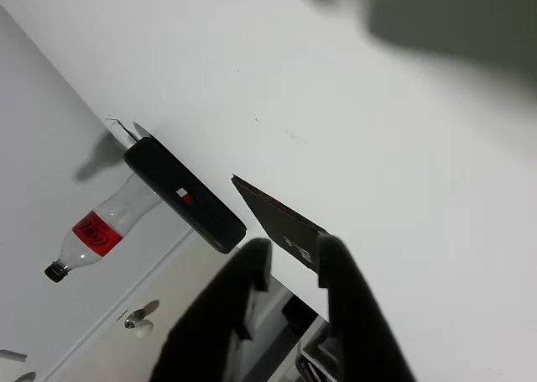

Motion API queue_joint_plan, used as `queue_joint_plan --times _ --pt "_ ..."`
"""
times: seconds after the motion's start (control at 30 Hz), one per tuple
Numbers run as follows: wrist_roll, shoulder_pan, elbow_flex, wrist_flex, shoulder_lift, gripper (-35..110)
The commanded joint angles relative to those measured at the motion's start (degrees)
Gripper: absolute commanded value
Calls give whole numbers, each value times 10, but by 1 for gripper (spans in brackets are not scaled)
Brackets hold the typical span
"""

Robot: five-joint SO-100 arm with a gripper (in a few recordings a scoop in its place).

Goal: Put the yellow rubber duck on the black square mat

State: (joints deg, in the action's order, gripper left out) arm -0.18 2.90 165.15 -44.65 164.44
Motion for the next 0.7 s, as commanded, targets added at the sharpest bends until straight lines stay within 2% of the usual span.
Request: queue_joint_plan --times 0.0,0.27,0.67 --pt "-8 7 4 -2 4 6" --pt "-9 8 -56 -2 -33 6" --pt "-10 2 -321 -8 -316 6"
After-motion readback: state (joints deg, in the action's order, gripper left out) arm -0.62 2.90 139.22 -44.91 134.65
